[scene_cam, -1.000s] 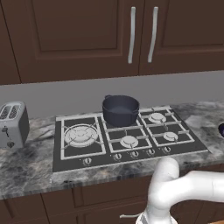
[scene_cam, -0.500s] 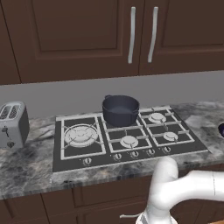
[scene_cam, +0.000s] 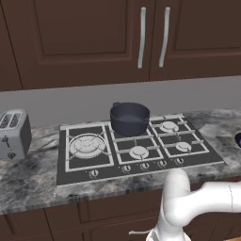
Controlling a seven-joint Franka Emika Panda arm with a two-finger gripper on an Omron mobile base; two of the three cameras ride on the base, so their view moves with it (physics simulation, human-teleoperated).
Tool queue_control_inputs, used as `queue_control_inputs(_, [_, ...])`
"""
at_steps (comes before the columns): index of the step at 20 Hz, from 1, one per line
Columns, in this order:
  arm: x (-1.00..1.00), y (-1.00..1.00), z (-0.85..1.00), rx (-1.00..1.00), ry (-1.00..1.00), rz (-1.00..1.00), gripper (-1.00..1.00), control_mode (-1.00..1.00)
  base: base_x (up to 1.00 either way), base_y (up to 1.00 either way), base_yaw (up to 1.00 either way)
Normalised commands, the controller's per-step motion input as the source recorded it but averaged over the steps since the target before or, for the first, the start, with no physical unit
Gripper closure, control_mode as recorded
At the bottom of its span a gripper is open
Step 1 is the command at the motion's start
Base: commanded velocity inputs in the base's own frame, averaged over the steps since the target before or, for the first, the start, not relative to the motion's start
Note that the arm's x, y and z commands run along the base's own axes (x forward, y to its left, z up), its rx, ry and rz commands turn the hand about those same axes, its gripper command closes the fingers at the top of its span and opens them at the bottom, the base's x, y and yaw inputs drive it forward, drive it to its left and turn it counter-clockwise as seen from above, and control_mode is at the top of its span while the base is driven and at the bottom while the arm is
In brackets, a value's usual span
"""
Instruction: Retrieve the frozen meat and place it in the pot on a burner. Then turn the burner on.
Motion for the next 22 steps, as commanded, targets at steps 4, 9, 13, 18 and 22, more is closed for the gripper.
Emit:
queue_control_inputs(4, [0.04,-0.11,-0.15,0.0,0.0,0.0,-1.0,-1.0,0.0,0.0,0.0])
queue_control_inputs(9, [0.01,0.0,-0.22,0.0,0.08,0.0,-1.0,-1.0,0.0,0.0,0.0])
queue_control_inputs(13, [0.04,0.0,-0.3,0.0,0.08,0.0,-1.0,-1.0,0.0,0.0,0.0])
queue_control_inputs(18, [0.0,0.0,-0.19,0.0,0.02,0.01,-1.0,-1.0,0.0,0.0,0.0])
queue_control_inputs(22, [0.0,0.0,-0.09,0.0,0.01,0.02,-1.0,-1.0,0.0,0.0,0.0])
